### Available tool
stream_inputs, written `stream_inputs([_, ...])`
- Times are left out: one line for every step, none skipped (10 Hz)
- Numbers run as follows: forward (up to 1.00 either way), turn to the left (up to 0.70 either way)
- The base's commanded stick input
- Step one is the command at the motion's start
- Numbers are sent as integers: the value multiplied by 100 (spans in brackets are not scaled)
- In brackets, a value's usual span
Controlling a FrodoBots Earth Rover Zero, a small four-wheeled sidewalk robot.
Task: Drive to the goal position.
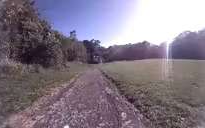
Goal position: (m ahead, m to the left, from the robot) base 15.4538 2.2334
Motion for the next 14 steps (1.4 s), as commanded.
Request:
stream_inputs([5,0])
stream_inputs([6,0])
stream_inputs([2,0])
stream_inputs([0,0])
stream_inputs([0,0])
stream_inputs([0,0])
stream_inputs([100,0])
stream_inputs([100,0])
stream_inputs([100,0])
stream_inputs([100,0])
stream_inputs([100,0])
stream_inputs([100,0])
stream_inputs([100,0])
stream_inputs([100,0])
